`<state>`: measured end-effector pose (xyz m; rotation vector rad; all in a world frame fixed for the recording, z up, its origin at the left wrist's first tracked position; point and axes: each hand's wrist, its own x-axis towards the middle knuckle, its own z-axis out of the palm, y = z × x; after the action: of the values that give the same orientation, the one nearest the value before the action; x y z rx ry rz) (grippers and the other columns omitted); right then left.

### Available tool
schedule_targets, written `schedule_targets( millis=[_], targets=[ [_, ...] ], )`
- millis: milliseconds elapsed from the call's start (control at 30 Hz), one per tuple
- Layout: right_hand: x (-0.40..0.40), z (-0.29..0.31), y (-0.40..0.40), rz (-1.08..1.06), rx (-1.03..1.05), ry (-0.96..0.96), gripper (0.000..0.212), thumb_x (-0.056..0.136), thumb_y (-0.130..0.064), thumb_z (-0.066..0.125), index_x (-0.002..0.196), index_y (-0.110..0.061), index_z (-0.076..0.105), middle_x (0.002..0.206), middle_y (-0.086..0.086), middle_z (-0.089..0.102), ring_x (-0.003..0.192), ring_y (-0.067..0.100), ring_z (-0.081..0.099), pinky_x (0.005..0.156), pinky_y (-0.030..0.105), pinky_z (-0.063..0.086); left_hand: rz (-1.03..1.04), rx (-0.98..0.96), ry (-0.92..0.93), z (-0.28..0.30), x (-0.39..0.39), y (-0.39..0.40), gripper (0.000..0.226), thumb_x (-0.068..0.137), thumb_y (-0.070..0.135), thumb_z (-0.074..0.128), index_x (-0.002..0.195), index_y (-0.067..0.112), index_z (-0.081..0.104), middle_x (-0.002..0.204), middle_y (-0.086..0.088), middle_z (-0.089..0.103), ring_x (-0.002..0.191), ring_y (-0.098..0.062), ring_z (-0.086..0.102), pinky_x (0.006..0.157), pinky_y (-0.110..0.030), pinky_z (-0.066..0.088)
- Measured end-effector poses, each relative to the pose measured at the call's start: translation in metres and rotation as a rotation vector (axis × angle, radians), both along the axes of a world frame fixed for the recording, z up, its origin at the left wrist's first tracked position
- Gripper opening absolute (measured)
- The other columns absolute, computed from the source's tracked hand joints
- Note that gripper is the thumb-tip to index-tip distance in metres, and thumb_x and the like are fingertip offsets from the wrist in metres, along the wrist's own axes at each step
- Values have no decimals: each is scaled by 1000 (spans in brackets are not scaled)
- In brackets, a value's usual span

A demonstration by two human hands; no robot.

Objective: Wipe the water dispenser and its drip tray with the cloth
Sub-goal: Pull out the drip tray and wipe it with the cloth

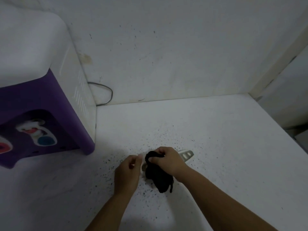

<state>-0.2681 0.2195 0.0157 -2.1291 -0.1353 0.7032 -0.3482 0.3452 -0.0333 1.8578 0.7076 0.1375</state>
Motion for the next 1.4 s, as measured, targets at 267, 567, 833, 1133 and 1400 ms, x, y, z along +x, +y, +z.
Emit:
schedule_targets(
  millis=[267, 567, 833, 1133, 1400],
  targets=[
    [2, 4, -10, -43, 306, 220, 29, 92, -6, 51, 117, -15, 62, 98, 3, 71, 85, 14, 68, 74, 26, 56, -75, -44, 47, 10, 11, -1, 24, 86, 38, 64, 105, 32, 51, 98, 12, 57, 81, -3, 53, 63, -18, 42],
    [8, -34, -42, 380, -397, -325, 67, 73, -28, 76, 134, -35, 49, 142, -3, 45, 140, 17, 24, 116, 51, 13, -296, 393, 44, 7, -5, 23, 10, 82, 24, 66, 85, 19, 58, 78, 4, 62, 71, -12, 58, 58, -20, 44],
    [10, -31, -41, 395, -410, -355, 64, 73, -26, 77, 131, -32, 52, 131, -1, 51, 125, 17, 39, 111, 48, 25, -271, 524, -99, 6, -4, 9, 16, 81, 25, 71, 96, 23, 66, 83, -4, 60, 74, -18, 59, 63, -32, 55],
    [9, -36, -44, 386, -401, -386, 63, 74, -33, 75, 132, -37, 50, 134, -6, 50, 129, 13, 36, 113, 48, 20, -273, 477, -131, -2, -16, 11, 5, 89, 19, 63, 87, 18, 67, 80, 6, 64, 74, -11, 58, 64, -22, 48],
    [7, -36, -43, 371, -431, -388, 66, 73, -35, 76, 132, -38, 49, 138, -5, 48, 131, 14, 34, 113, 46, 20, -401, 672, -4, 5, 4, -10, 16, 93, 19, 54, 87, 9, 65, 90, -4, 56, 83, -18, 51, 66, -24, 43]
  ],
)
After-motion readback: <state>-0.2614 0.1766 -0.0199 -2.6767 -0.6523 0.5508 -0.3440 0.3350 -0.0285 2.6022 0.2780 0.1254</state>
